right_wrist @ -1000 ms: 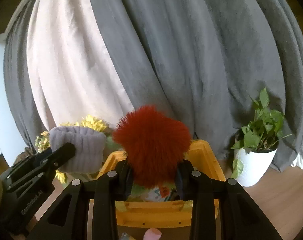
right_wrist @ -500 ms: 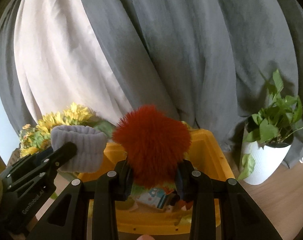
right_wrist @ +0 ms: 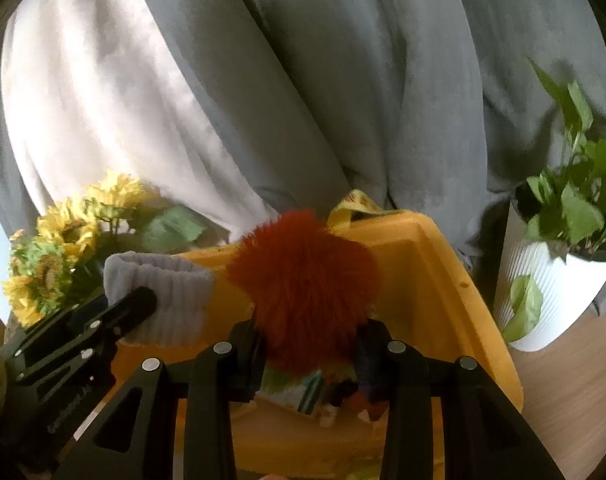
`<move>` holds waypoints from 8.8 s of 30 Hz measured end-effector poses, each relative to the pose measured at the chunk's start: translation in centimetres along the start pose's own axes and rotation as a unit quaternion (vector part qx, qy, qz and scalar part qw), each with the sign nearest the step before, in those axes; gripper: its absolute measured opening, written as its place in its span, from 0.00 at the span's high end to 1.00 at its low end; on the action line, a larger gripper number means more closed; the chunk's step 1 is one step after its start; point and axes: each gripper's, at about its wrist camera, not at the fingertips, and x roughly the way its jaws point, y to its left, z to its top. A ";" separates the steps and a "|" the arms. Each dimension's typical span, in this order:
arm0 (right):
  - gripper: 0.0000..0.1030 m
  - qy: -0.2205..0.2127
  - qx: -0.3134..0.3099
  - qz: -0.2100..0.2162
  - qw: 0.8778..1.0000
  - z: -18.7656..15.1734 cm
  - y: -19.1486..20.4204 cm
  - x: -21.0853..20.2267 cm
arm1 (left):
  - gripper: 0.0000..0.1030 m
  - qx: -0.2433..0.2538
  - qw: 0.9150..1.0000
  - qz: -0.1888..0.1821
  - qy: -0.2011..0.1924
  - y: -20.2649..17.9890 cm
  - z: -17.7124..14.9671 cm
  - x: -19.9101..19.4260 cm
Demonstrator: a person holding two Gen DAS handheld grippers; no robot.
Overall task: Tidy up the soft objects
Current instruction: 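Open both tools to drop the towel and pompom plush into the crate, then move both open tools back toward the patterned cloth and pink sponge, then grasp the patterned cloth with the left tool while the right tool grasps the pink sponge, then lift and carry the patterned cloth and pink sponge over the crate with both tools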
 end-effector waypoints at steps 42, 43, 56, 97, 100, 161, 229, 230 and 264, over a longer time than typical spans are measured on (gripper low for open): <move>0.40 -0.059 0.003 0.017 0.998 -1.7 2.7 -9.6 | 0.57 0.000 0.998 0.024 -0.064 -0.6 -0.6 -12.8; 0.40 -0.059 0.004 0.017 0.998 -1.9 2.8 -9.8 | 0.57 0.000 0.998 0.024 -0.064 -0.5 -0.9 -13.1; 0.40 -0.052 0.000 0.014 0.999 -4.6 4.0 -12.1 | 0.57 0.000 0.998 0.030 -0.047 -0.1 -4.1 -15.9; 0.40 0.077 0.018 0.016 0.997 -13.9 3.6 -5.1 | 0.57 -0.025 0.995 -0.016 0.094 0.9 -15.0 -9.4; 0.40 0.085 0.023 0.017 0.996 -14.1 3.4 -4.2 | 0.57 -0.019 0.995 -0.022 0.100 0.5 -15.0 -8.7; 0.60 0.084 0.003 0.006 0.996 -13.7 3.2 -8.1 | 0.80 -0.042 0.997 -0.025 0.061 -0.8 -13.2 -13.3; 0.60 -0.118 -0.015 0.014 0.993 -0.7 2.8 -16.2 | 0.80 0.011 0.992 -0.007 -0.122 -3.4 1.1 -17.3; 0.60 -0.118 -0.016 0.015 0.993 -0.5 2.7 -15.8 | 0.80 0.010 0.993 -0.006 -0.121 -3.4 1.3 -16.9; 0.43 0.003 -0.004 0.014 1.000 1.9 -0.3 0.0 | 0.69 -0.014 1.000 0.002 0.005 -1.0 1.9 -1.0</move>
